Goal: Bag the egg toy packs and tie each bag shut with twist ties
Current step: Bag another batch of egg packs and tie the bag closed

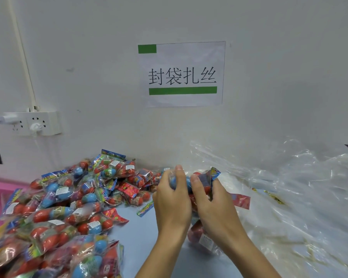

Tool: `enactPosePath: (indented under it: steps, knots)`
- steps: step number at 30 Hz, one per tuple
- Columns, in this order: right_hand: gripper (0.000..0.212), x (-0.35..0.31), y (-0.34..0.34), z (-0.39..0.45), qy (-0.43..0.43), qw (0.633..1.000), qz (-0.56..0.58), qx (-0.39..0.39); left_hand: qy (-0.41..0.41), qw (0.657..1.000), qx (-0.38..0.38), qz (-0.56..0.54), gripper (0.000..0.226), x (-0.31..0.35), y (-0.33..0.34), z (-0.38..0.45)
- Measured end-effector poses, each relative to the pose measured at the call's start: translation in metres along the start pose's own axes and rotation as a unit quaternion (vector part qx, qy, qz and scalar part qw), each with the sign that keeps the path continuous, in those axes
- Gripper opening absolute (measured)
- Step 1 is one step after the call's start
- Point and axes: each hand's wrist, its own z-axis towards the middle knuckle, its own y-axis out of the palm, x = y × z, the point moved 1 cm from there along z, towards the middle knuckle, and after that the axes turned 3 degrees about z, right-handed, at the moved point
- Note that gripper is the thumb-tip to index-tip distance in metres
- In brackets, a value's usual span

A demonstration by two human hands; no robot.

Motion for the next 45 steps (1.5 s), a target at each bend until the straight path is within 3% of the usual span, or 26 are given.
enactPosePath:
  steps: [8,11,15,17,23,26,28,31,33,38,41,45]
  knots:
    - [0.031,0.001,-0.002,0.002,-0.005,1.0,-0.028,-0.013,0.05,0.997,-0.02,0.048,0.047,-0.005,-0.004,0.005]
    - [0.029,0.001,-0.005,0.004,0.028,0.999,0.007,-0.015,0.05,0.997,-0.039,0.041,0.043,-0.004,-0.004,0.006]
    - [0.027,0.0,-0.007,0.006,0.104,0.987,0.098,-0.074,0.049,0.997,-0.051,0.039,0.038,-0.003,-0.004,0.005]
    - [0.025,0.001,-0.008,0.007,0.098,0.988,0.098,-0.067,0.053,0.996,-0.07,0.029,0.034,-0.001,-0.003,0.003]
    - [0.021,-0.002,-0.026,0.014,0.054,0.997,0.052,-0.018,-0.041,0.99,-0.13,-0.019,0.049,-0.008,-0.003,0.003]
    - [0.028,-0.007,-0.051,0.024,0.068,0.992,0.096,0.048,-0.042,0.988,-0.12,0.089,0.011,-0.019,-0.007,0.012]
    - [0.031,-0.01,-0.07,0.03,0.082,0.981,0.151,0.091,-0.047,0.964,-0.178,0.194,0.024,-0.029,-0.011,0.015]
    - [0.025,-0.011,-0.093,0.036,0.083,0.966,0.191,0.155,-0.094,0.885,-0.332,0.312,0.059,-0.044,-0.01,0.009]
    - [0.023,-0.01,-0.101,0.039,0.081,0.959,0.21,0.174,-0.101,0.847,-0.379,0.358,0.064,-0.049,-0.006,0.003]
    - [0.024,-0.006,-0.107,0.042,0.062,0.958,0.218,0.174,-0.066,0.853,-0.373,0.358,0.02,-0.057,-0.011,0.009]
    - [0.026,-0.007,-0.106,0.043,0.043,0.962,0.207,0.176,-0.046,0.867,-0.341,0.361,0.023,-0.061,-0.02,0.015]
    - [0.038,-0.008,-0.106,0.043,0.029,0.958,0.199,0.203,-0.052,0.891,-0.233,0.387,0.037,-0.058,-0.029,0.025]
